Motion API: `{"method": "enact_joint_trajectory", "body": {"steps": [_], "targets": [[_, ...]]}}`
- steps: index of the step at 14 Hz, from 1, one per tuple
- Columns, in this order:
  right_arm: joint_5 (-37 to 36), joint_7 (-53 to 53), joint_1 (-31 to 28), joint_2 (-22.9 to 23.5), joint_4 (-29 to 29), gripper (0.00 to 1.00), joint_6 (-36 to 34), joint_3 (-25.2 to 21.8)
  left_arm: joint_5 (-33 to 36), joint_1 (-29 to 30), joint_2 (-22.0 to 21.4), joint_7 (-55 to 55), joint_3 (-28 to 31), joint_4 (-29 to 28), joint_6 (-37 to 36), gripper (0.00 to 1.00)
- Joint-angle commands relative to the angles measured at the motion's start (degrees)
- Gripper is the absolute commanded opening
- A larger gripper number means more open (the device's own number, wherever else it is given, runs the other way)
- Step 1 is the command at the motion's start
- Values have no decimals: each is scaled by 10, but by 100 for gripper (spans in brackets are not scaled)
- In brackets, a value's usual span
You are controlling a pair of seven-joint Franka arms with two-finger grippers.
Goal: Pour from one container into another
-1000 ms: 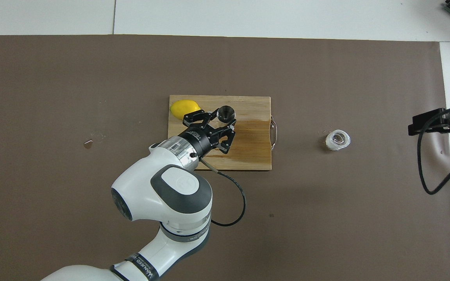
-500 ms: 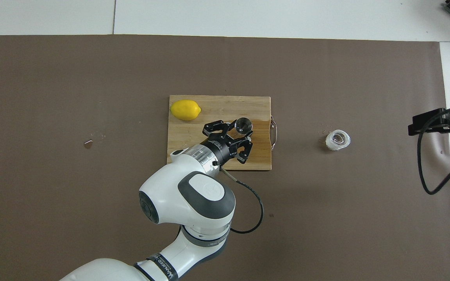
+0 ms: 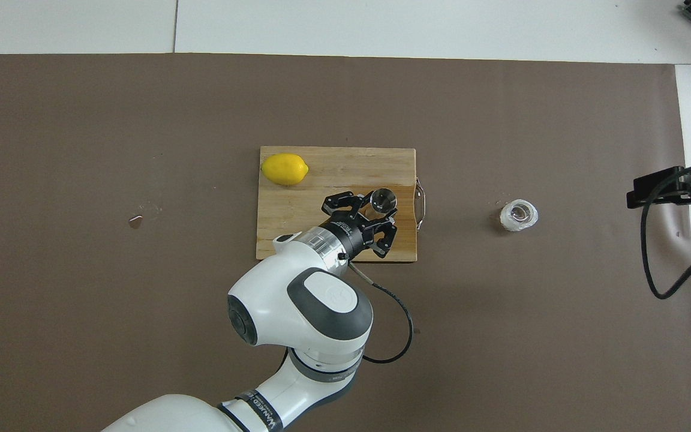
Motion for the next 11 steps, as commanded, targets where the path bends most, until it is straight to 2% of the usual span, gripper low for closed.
{"method": "enact_joint_trajectory", "body": {"steps": [1,6,9,10,11], "targets": [[-5,4,-5,-1,4,100,-6,4,7,-9,10,-6,3,13,18,11],[-5,3,-5,-1,4,100,-7,4,7,-9,10,-7,3,10,18,31],[-5,3,-4,-5,-5,100,-8,4,7,-9,10,-7,2,9,21,38],[-5,3,0,-6,-7,100,-8,5,7,-8,10,-7,2,8,21,43],[-5,3,2,-10,-16,100,-7,5,7,-9,10,-7,2,8,21,54]]}}
